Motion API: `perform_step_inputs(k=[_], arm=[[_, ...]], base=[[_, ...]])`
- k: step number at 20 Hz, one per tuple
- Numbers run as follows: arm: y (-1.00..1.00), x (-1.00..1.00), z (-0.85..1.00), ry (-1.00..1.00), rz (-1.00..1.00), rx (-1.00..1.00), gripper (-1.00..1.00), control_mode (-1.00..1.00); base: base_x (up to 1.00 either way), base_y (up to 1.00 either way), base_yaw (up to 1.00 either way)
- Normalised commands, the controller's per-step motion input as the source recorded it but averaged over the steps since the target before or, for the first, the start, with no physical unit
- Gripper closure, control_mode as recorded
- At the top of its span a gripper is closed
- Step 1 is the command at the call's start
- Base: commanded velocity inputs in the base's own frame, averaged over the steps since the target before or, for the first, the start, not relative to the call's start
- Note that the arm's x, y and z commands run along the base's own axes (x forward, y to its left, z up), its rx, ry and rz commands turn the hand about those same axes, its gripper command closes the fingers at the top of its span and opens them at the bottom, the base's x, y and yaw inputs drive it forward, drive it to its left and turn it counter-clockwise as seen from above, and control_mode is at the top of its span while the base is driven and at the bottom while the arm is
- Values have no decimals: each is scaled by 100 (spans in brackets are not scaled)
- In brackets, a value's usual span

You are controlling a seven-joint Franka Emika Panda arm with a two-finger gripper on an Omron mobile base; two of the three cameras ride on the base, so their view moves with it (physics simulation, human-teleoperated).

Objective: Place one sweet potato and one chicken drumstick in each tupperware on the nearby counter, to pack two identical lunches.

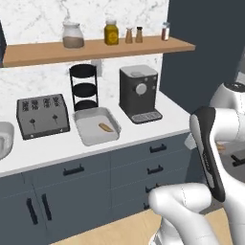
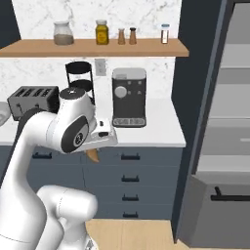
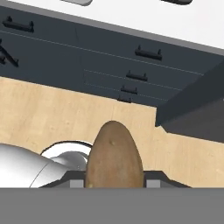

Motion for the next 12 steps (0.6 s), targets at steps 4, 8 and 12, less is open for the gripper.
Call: perform_step_inputs(k=[4,8,12], arm=[[0,0,0,0,0,0,100,100],[0,0,0,0,0,0,100,100],[0,0,0,0,0,0,100,100]], base=[[0,100,20],[9,100,32],[26,100,31]])
